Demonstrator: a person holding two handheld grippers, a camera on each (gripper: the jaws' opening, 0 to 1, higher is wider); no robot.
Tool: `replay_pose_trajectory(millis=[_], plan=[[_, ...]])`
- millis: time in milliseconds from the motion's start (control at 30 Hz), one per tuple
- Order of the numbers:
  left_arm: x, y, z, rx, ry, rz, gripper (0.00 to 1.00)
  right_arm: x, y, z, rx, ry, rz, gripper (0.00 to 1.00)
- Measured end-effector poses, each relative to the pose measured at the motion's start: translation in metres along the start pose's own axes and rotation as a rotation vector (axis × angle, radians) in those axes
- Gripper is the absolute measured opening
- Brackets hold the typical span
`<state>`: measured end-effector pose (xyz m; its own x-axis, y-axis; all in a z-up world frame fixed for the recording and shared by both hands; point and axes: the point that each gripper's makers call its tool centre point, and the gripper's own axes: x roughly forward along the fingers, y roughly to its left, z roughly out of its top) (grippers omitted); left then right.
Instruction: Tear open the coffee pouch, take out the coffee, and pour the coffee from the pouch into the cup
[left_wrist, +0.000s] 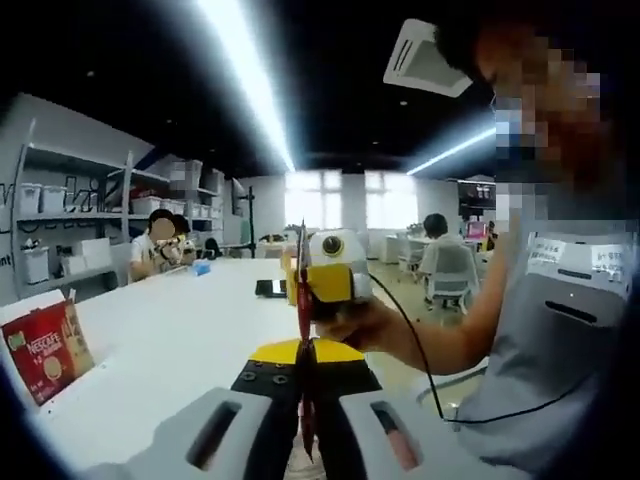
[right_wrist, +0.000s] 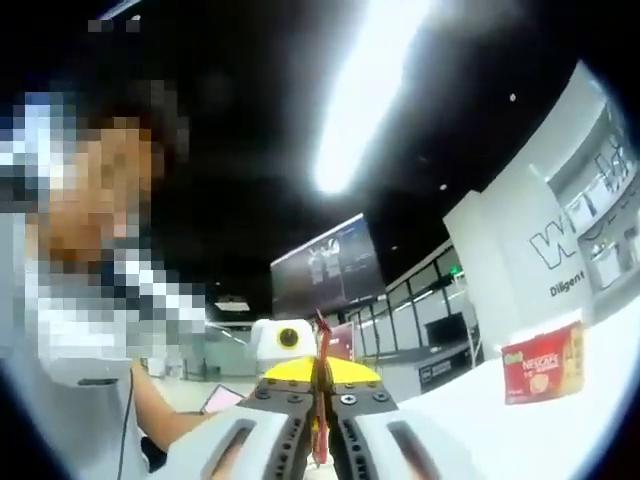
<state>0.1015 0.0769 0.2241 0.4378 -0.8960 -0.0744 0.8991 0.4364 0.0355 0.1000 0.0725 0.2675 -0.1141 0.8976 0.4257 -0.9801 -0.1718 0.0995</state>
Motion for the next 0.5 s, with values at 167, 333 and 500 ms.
replay_pose_trajectory(millis=[167,333,500], plan=[[0.0,-0.001,-0.006,-0.011,0.011,-0.015,0.04,-0.002,-0.003,0.003,-0.003,0.012,-0.008,0.02],[0.001,-0.001,0.005,-0.015,-0.023,0.001,0.05,-0.001,0.001,-0.003,-0.012,0.02,0.005,0.03],[0.001,0.0,-0.005,0.006,0.005,-0.001,0.04,-0.006,-0.002,0.011,-0.02,-0.012,-0.01,0.05]])
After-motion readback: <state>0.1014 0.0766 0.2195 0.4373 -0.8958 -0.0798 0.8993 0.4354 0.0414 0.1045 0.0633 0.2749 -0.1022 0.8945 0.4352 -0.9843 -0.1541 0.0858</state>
